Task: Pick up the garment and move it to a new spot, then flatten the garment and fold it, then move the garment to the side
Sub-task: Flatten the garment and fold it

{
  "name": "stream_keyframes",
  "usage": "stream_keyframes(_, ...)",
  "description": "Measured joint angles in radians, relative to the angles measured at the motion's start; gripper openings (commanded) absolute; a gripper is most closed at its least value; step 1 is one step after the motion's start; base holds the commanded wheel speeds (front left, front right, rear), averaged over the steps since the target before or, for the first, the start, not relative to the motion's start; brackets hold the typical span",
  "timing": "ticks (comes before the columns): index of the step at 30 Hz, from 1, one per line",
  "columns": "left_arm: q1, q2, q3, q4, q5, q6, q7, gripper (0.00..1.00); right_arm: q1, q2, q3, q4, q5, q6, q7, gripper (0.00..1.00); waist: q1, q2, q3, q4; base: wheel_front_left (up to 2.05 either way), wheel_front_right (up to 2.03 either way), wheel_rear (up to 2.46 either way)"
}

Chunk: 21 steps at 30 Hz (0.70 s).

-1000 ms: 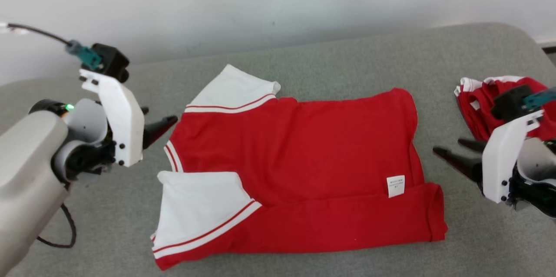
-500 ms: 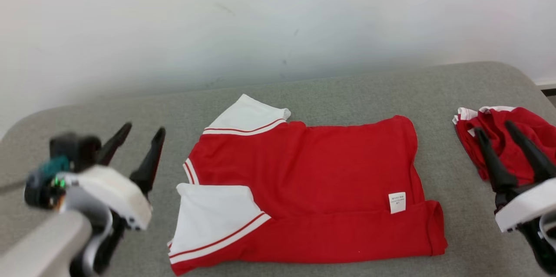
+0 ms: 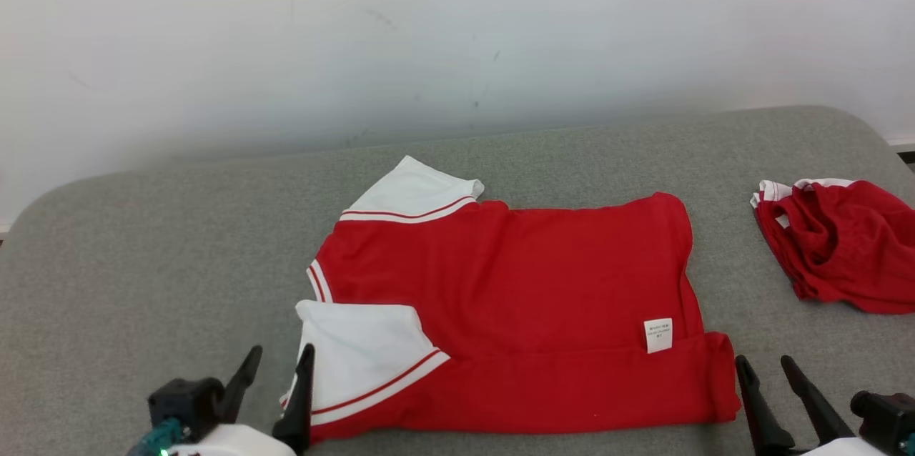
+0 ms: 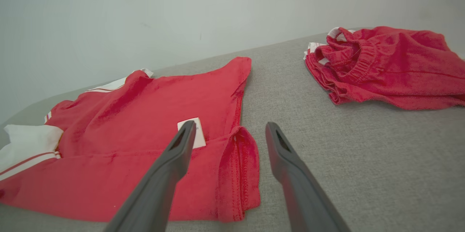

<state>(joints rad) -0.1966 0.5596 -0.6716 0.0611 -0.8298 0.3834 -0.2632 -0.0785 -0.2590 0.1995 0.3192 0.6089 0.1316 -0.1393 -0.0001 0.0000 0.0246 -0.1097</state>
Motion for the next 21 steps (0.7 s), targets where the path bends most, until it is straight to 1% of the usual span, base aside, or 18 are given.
stream_keyframes(2,0.036,-0.043,0.026,0.026,0.022,-0.020,0.000,1.00,0.001,0.023,0.003,0.020,0.000,0.000,0.017,1.00,0.0000,0.0000,0.007,-0.001,0.00,0.00,0.00)
stream_keyframes(5,0.062,-0.089,0.041,0.092,0.060,-0.062,0.000,1.00,-0.003,0.046,0.013,0.070,-0.002,0.000,0.038,1.00,0.0000,0.0000,0.017,-0.002,0.00,0.00,0.00)
stream_keyframes(9,0.068,-0.133,0.055,0.190,0.074,-0.119,0.000,1.00,-0.036,0.062,0.026,0.132,0.001,0.000,0.048,1.00,0.0001,0.0000,0.028,0.001,0.00,0.00,0.00)
stream_keyframes(12,0.070,-0.155,0.041,0.267,0.062,-0.161,0.001,1.00,-0.060,0.064,0.030,0.183,0.002,0.000,0.052,1.00,0.0000,0.0000,0.031,0.006,0.00,0.00,0.00)
stream_keyframes(17,0.036,-0.181,0.029,0.374,0.045,-0.195,0.036,1.00,-0.097,0.071,0.051,0.258,0.007,0.000,0.082,1.00,0.0000,0.0000,0.039,0.012,0.00,0.00,0.00)
stream_keyframes(21,-0.006,-0.204,0.020,0.429,0.033,-0.227,0.057,1.00,-0.116,0.079,0.085,0.304,0.021,0.000,0.123,1.00,0.0000,0.0000,0.046,0.013,0.00,0.00,0.00)
